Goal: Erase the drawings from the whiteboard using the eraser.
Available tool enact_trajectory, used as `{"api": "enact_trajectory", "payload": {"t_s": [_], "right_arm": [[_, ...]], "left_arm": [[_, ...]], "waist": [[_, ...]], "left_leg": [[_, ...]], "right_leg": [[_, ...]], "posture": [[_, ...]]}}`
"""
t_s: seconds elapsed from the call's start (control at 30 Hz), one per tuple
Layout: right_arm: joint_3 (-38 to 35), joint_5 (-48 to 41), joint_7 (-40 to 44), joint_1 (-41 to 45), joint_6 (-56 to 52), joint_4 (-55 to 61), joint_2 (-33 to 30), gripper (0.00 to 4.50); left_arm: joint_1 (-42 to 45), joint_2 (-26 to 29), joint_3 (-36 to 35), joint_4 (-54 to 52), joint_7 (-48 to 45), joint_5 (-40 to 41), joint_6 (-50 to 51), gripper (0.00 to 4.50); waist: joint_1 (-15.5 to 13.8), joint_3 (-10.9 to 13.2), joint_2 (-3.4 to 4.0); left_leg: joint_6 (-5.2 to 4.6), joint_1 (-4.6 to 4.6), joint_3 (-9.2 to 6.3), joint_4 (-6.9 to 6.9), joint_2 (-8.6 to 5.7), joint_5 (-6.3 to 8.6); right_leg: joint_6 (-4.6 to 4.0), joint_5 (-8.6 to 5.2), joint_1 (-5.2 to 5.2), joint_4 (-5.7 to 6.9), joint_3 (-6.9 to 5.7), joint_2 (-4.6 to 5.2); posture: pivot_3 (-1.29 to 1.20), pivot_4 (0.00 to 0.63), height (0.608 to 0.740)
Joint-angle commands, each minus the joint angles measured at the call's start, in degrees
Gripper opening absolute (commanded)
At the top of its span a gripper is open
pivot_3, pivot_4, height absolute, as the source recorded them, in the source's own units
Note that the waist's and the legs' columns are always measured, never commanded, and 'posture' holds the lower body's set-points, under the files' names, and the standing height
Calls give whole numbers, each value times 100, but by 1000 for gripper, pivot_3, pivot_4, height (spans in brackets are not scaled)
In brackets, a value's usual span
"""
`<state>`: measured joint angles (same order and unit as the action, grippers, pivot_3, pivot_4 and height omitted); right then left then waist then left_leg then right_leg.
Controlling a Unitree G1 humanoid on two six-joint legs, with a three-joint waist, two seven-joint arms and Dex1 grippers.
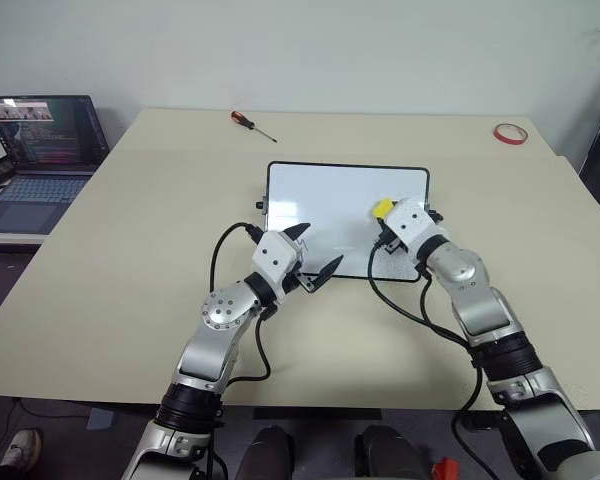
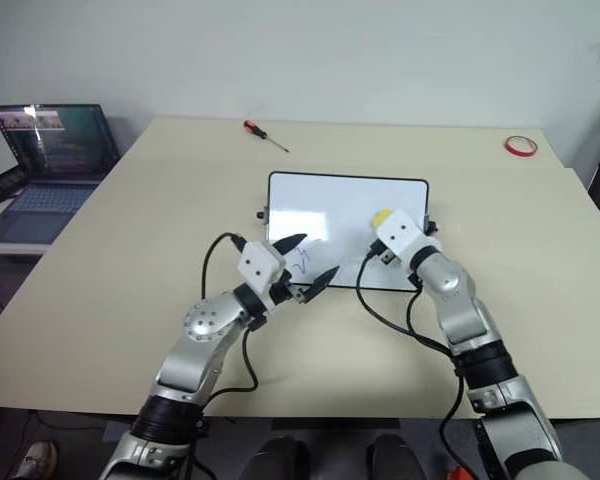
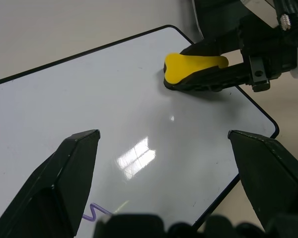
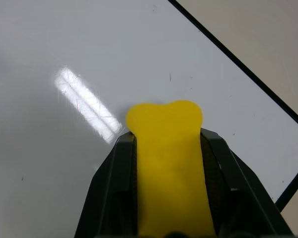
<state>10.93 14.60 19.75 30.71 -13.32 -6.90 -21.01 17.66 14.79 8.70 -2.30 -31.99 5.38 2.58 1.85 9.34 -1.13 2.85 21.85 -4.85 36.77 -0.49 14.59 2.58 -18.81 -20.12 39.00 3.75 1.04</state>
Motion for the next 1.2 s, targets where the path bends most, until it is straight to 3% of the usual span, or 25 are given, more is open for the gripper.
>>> {"api": "enact_trajectory", "payload": {"t_s": [0.03,0.47,0.8,1.2], "right_arm": [[-8,96,72,-176,-390,-174,-108,1300],[-394,-1010,464,-412,-253,586,373,1300],[-196,-1199,629,-1043,287,1068,443,1300],[297,-969,459,-140,944,126,1132,1300]], "left_arm": [[49,-55,41,-168,-8,38,-30,4500],[-360,96,-137,-669,157,14,110,4500],[-2082,-188,-641,-2182,1233,-6,413,4500],[-2470,-417,-566,-2012,1686,-228,249,4500]], "waist": [[-1,0,0],[22,6,2],[16,17,0],[12,57,-15]], "left_leg": [[0,0,0,0,0,0],[1,10,7,-14,2,1],[2,24,9,-35,4,2],[3,23,14,-41,3,1]], "right_leg": [[0,0,0,0,-1,0],[0,-1,-18,-5,5,0],[-2,-2,-35,-18,25,3],[-4,-3,-42,-14,14,2]], "posture": [[0,150,740],[0,150,740],[0,150,740],[0,150,740]]}}
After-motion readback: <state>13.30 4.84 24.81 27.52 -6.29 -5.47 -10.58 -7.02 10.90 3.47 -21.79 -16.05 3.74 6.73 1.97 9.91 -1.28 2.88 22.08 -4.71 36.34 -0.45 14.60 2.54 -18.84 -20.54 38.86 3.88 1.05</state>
